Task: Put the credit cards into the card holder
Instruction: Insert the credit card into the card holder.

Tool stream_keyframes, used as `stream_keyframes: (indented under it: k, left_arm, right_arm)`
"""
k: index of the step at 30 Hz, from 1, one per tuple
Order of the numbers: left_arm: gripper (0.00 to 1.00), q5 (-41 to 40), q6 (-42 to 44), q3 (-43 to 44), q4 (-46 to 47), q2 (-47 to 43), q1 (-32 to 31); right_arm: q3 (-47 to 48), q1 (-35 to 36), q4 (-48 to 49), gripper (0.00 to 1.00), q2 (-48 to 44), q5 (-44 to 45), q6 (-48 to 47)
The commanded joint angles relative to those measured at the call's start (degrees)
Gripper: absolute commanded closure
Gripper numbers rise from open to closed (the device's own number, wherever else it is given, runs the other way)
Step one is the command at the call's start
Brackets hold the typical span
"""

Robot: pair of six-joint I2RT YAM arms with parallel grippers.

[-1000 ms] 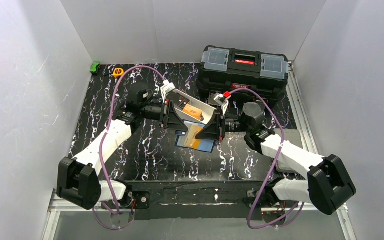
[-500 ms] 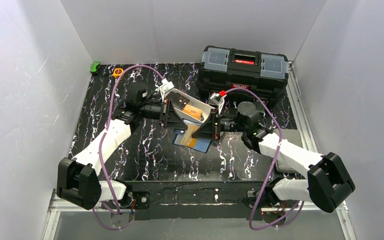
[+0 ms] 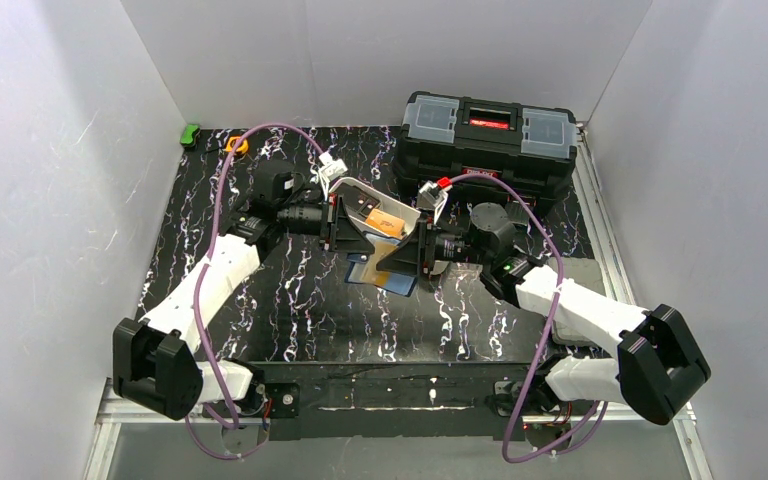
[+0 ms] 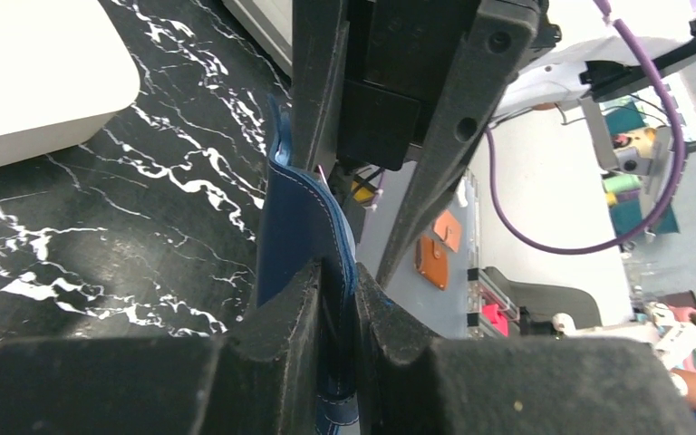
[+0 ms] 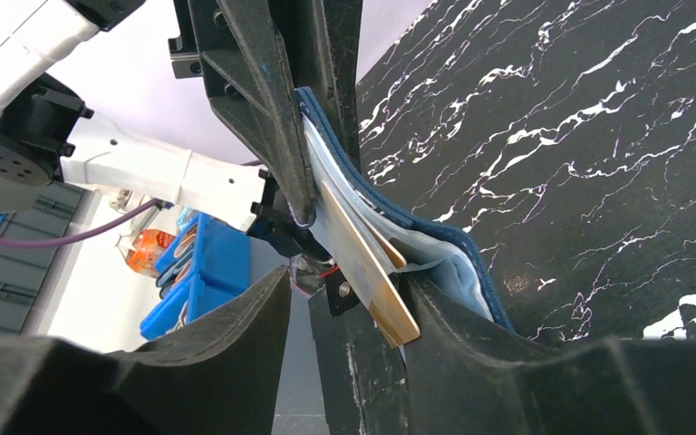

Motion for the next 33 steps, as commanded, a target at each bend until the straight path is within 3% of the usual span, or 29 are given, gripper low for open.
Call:
stream_keyframes:
  k: [1, 13, 33]
  left_arm:
    - [0.89, -0.52, 4.70, 2.86, -7.39, -2.46, -1.16]
    - [0.90, -1.74, -0.04, 2.04, -3.84, -2.88, -1.05]
    - [0.90, -6.12, -1.91, 3.05, -0.55, -4.49, -1.00]
  right_arm:
    - [4.87, 1.00, 4.40, 0.43, -0.47, 6.34, 0.71]
    - [8.71, 1.66, -3.23, 0.34, 0.76, 12.73, 3.03]
    - [12.96, 2.20, -14.52, 0.27, 0.08, 19.61, 7.20]
